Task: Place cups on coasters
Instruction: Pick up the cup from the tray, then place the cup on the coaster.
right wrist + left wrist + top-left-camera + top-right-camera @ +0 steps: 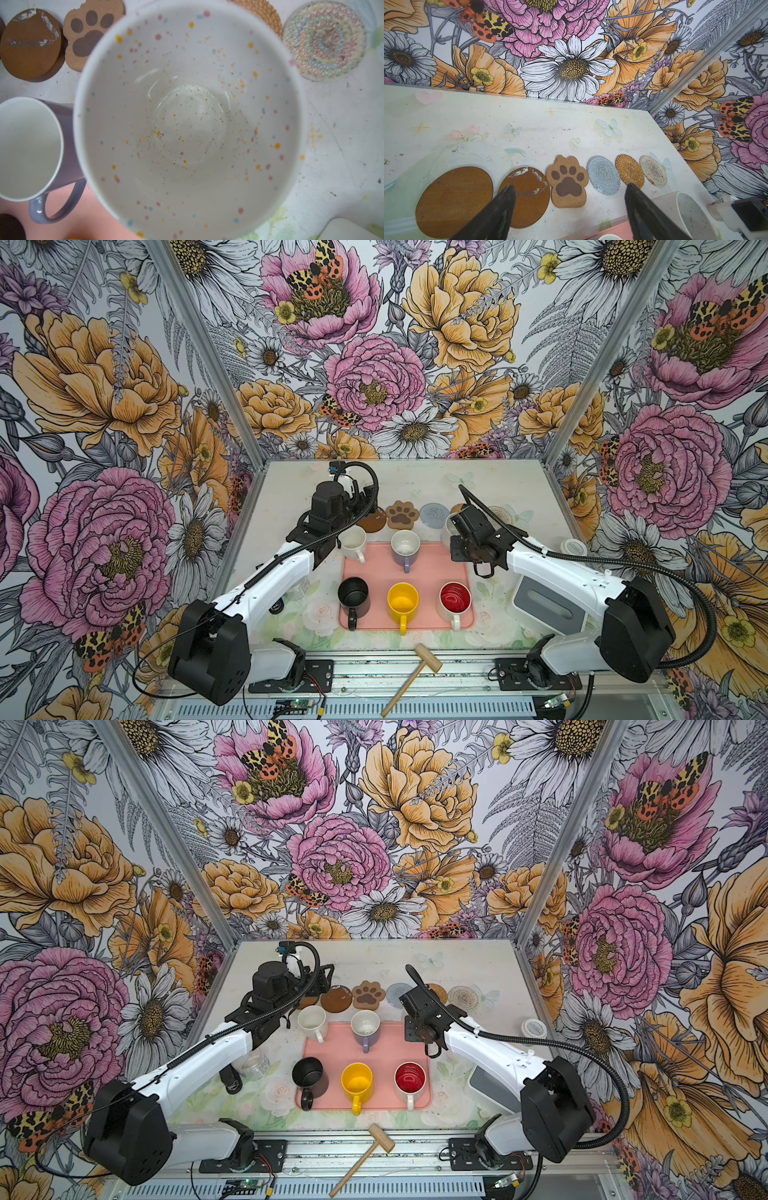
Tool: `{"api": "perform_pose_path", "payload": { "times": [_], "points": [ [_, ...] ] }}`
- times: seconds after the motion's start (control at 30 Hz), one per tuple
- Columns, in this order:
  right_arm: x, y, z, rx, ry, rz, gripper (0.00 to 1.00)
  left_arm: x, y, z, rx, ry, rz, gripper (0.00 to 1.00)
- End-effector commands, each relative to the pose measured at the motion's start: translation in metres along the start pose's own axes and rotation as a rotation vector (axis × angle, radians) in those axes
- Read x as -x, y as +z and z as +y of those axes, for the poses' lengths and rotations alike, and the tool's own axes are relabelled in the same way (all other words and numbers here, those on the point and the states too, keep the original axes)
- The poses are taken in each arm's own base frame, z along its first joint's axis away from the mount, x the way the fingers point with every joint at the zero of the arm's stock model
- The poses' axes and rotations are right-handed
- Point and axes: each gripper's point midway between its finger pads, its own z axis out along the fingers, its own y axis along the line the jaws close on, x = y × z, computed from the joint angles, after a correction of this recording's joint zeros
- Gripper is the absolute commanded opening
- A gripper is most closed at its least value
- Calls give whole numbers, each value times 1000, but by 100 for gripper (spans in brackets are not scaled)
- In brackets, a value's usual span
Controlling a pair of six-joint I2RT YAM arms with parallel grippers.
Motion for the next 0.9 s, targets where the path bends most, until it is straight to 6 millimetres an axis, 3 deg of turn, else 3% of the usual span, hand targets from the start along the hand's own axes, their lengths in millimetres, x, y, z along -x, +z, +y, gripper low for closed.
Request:
{"api": "perform_pose_path", "payload": {
  "times": [0.0,0.4,0.87],
  "points": [
    [51,-31,-4,10,7,-170,0,3,0,2,-11,-12,-9,84],
    [82,-28,-47,-63,29,-170,0,5,-5,6,-1,-14,-22,84],
    [101,-4,-88,-91,106,-116,0,7,-8,9,8,-25,-31,84]
  ]
}}
